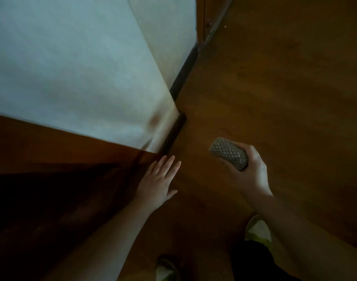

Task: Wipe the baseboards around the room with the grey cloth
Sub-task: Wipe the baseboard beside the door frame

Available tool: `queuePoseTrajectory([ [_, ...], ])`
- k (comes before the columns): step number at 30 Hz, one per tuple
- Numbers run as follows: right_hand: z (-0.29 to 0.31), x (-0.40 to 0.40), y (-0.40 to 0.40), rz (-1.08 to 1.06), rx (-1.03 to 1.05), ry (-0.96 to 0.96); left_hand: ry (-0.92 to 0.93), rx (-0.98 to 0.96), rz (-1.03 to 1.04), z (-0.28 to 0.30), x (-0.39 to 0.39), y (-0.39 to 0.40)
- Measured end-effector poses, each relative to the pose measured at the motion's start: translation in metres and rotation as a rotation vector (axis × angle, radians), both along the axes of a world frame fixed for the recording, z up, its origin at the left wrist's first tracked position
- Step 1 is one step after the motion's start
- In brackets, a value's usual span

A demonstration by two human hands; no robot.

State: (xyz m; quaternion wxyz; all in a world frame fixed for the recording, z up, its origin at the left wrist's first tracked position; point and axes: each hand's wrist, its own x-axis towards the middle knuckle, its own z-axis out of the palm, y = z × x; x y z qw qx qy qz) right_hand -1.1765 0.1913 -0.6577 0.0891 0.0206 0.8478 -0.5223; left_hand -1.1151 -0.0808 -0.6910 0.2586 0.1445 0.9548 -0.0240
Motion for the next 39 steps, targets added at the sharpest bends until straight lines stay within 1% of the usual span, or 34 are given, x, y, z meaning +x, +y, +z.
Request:
queuePoseTrajectory([
  [3, -0.059, 0.001, -0.018, 0.067, 0.023, 0.003, -0.035, -0.01, 0.02, -0.056, 0.014, -0.014],
  [7, -0.126, 0.0, -0.044, 0.134, 0.028, -0.002, -0.102, -0.035, 0.099, -0.119, 0.029, -0.033],
  [10, -0.166, -0.004, -0.062, 0.173, 0.034, 0.008, -0.092, -0.037, 0.137, -0.159, 0.038, -0.041],
  [16, -0.245, -0.002, -0.099, 0.219, 0.055, 0.069, -0.054, -0.012, 0.102, -0.235, 0.036, -0.045],
  [20, -0.283, -0.002, -0.112, 0.252, 0.078, 0.103, -0.055, 0.044, 0.063, -0.272, 0.034, -0.052],
  [23, -0.302, -0.01, -0.123, 0.312, 0.103, 0.138, -0.102, 0.08, -0.042, -0.291, 0.036, -0.06],
  [27, -0.318, -0.015, -0.136, 0.363, 0.122, 0.182, -0.067, 0.088, -0.105, -0.301, 0.042, -0.063],
  [32, -0.321, -0.013, -0.159, 0.437, 0.136, 0.195, 0.027, 0.127, -0.033, -0.299, 0.058, -0.062],
  [35, -0.322, -0.013, -0.167, 0.458, 0.143, 0.192, -0.02, 0.129, 0.015, -0.297, 0.063, -0.059],
  [39, -0.327, -0.024, -0.166, 0.482, 0.156, 0.191, -0.075, 0.107, 0.002, -0.298, 0.062, -0.059],
])
